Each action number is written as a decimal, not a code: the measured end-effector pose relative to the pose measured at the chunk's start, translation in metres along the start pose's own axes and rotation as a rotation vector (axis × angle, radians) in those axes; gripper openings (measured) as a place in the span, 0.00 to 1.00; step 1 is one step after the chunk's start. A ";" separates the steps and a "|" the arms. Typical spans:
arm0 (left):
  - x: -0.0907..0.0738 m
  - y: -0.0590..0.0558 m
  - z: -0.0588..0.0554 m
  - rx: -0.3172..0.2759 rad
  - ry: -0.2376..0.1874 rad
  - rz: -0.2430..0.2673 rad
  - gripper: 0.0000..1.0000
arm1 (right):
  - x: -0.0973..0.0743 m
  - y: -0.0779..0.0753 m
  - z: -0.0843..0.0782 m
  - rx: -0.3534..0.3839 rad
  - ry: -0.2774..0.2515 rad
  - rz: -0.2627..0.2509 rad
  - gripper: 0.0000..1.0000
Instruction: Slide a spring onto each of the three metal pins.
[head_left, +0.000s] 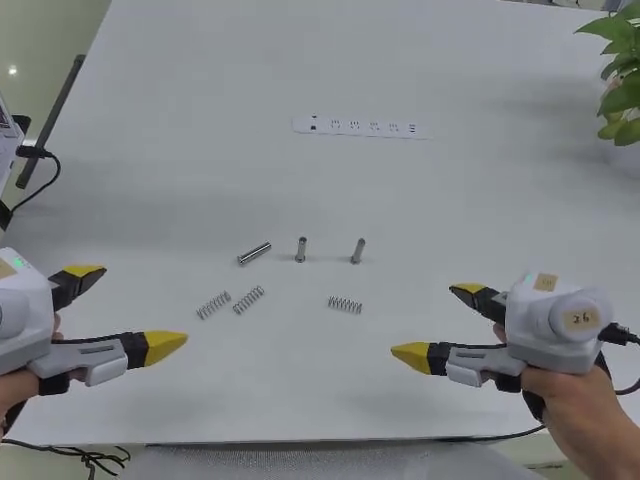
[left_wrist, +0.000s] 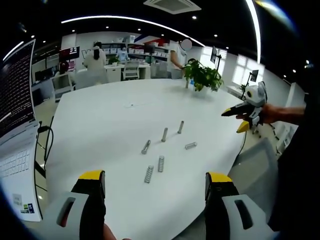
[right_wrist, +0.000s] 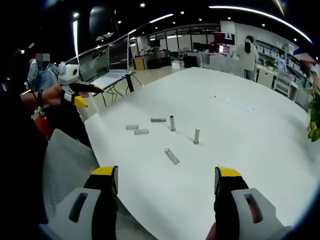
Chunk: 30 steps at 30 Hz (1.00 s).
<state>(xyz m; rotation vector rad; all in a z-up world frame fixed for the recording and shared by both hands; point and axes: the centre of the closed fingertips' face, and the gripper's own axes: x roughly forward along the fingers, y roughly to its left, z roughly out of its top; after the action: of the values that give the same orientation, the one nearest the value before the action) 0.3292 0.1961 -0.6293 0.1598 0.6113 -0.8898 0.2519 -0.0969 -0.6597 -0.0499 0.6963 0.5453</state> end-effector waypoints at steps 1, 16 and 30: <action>0.000 0.001 -0.001 0.002 0.004 0.002 0.79 | 0.000 0.000 0.000 -0.001 0.001 0.000 0.79; -0.004 0.002 -0.005 0.002 0.009 0.009 0.79 | 0.000 0.002 0.000 -0.002 0.002 0.001 0.78; -0.003 0.003 -0.004 0.010 0.013 0.002 0.79 | -0.001 0.004 -0.002 0.001 0.005 0.000 0.78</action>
<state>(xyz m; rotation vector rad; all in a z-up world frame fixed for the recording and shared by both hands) 0.3289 0.2015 -0.6312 0.1749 0.6185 -0.8903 0.2481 -0.0941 -0.6605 -0.0501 0.7013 0.5445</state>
